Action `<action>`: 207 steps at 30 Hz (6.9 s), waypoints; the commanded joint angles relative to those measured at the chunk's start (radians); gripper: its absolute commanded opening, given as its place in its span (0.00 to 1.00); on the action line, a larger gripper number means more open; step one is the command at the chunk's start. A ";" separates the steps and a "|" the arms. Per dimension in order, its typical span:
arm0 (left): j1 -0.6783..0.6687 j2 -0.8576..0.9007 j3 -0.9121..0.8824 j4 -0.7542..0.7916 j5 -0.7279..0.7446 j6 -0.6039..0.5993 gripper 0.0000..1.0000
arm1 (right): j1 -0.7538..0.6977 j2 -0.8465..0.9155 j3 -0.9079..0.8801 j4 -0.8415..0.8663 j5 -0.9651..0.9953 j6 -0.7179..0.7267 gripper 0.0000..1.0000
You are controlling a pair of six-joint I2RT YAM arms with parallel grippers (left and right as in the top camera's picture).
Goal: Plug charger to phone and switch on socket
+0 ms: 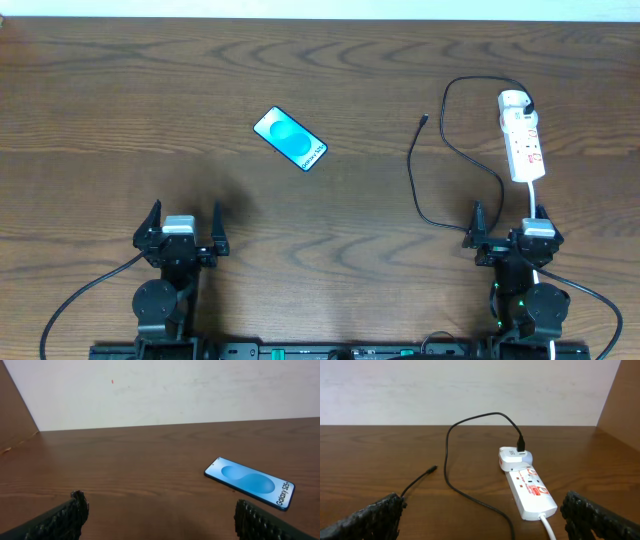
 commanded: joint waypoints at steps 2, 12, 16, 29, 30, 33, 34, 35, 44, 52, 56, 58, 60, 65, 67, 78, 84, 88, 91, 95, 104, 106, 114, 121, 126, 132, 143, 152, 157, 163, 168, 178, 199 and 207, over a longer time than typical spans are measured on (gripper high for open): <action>0.004 0.000 -0.014 -0.038 0.012 0.013 0.95 | 0.007 -0.002 -0.002 -0.003 -0.006 -0.011 0.99; 0.004 0.000 -0.014 -0.042 -0.048 0.014 0.95 | 0.007 -0.002 -0.002 -0.003 -0.006 -0.011 0.99; 0.004 0.000 -0.014 -0.042 -0.048 0.014 0.95 | 0.007 -0.002 -0.002 -0.003 -0.006 -0.011 0.99; 0.003 0.000 -0.013 0.478 -0.021 0.006 0.95 | 0.007 -0.002 -0.002 -0.003 -0.006 -0.011 0.99; 0.003 0.000 -0.013 0.528 -0.021 0.006 0.95 | 0.007 -0.002 -0.002 -0.003 -0.006 -0.011 0.99; 0.003 0.000 -0.013 0.657 -0.021 0.006 0.95 | 0.007 -0.002 -0.002 -0.003 -0.006 -0.011 0.99; 0.003 0.000 -0.013 0.691 -0.021 0.006 0.95 | 0.007 -0.002 -0.002 -0.003 -0.006 -0.011 0.99; 0.003 0.000 -0.012 0.716 -0.021 0.006 0.95 | 0.007 -0.002 -0.002 -0.004 -0.006 -0.011 0.99; 0.003 0.003 0.057 0.828 -0.021 0.006 0.95 | 0.007 -0.002 -0.002 -0.003 -0.006 -0.011 0.99; 0.003 0.172 0.226 0.827 -0.021 0.005 0.95 | 0.007 -0.002 -0.002 -0.004 -0.006 -0.011 0.99; 0.003 0.319 0.340 0.794 -0.021 -0.075 0.95 | 0.007 -0.002 -0.002 -0.003 -0.006 -0.011 0.99; 0.003 0.395 0.409 0.735 -0.021 -0.149 0.95 | 0.007 -0.002 -0.002 -0.003 -0.006 -0.011 0.99; 0.003 0.459 0.475 0.662 -0.016 -0.209 0.95 | 0.007 -0.002 -0.002 -0.003 -0.006 -0.011 0.99; 0.003 0.610 0.669 0.403 0.089 -0.228 0.95 | 0.007 -0.002 -0.002 -0.004 -0.006 -0.011 0.99; 0.003 0.677 0.790 0.202 0.089 -0.247 0.95 | 0.007 -0.002 -0.002 -0.004 -0.006 -0.011 0.99; 0.003 0.898 1.215 -0.443 0.189 -0.245 0.95 | 0.007 -0.002 -0.002 -0.003 -0.006 -0.011 0.99; 0.003 0.897 1.215 -0.567 0.247 -0.246 0.95 | 0.007 -0.002 -0.002 -0.004 -0.006 -0.011 0.99; 0.003 0.899 1.215 -0.671 0.253 -0.246 0.95 | 0.007 -0.002 -0.002 -0.003 -0.006 -0.011 0.99; 0.003 0.897 1.215 -0.666 0.253 -0.246 0.95 | 0.007 -0.002 -0.002 -0.003 -0.006 -0.011 0.99; 0.003 0.897 1.215 -0.651 0.260 -0.266 0.95 | 0.007 -0.002 -0.002 -0.003 -0.006 -0.011 0.99; 0.003 0.915 1.250 -0.652 0.158 -0.414 0.95 | 0.007 -0.002 -0.002 -0.004 -0.006 -0.011 0.99; 0.003 0.932 1.271 -0.653 0.154 -0.430 0.95 | 0.007 -0.002 -0.002 -0.003 -0.006 -0.011 0.99; -0.021 1.077 1.444 -0.744 0.087 -0.472 0.94 | 0.007 -0.002 -0.002 -0.004 -0.006 -0.011 0.99; -0.179 1.252 1.641 -0.863 -0.181 -0.546 0.94 | 0.007 -0.002 -0.002 -0.003 -0.006 -0.011 0.99; -0.293 1.406 1.777 -0.895 -0.300 -0.592 0.94 | 0.007 -0.002 -0.002 -0.004 -0.006 -0.011 0.99; -0.369 1.600 1.933 -0.911 -0.371 -0.647 0.94 | 0.007 -0.002 -0.002 -0.004 -0.006 -0.011 0.99; -0.380 1.836 2.017 -0.909 -0.369 -0.714 0.94 | 0.007 -0.002 -0.002 -0.004 -0.006 -0.011 0.99; -0.379 1.989 2.017 -0.905 -0.320 -0.750 0.95 | 0.007 -0.002 -0.002 -0.003 -0.006 -0.011 0.99; -0.370 2.074 2.017 -0.906 -0.286 -0.816 0.95 | 0.007 -0.002 -0.002 -0.003 -0.006 -0.011 0.99; -0.338 2.137 2.015 -0.923 -0.207 -0.879 0.95 | 0.007 -0.002 -0.002 -0.003 -0.006 -0.011 0.99; -0.313 2.158 2.013 -0.955 -0.203 -0.919 0.95 | 0.007 -0.002 -0.002 -0.003 -0.006 -0.011 0.99; -0.309 2.160 1.942 -0.949 -0.192 -0.949 0.98 | 0.007 -0.002 -0.002 -0.004 -0.006 -0.011 0.99; -0.310 2.160 1.786 -0.764 -0.166 -0.988 0.98 | 0.007 -0.002 -0.002 -0.004 -0.006 -0.011 0.99; -0.315 2.179 1.783 -0.760 -0.166 -1.052 0.98 | 0.007 -0.002 -0.002 -0.004 -0.006 -0.011 0.99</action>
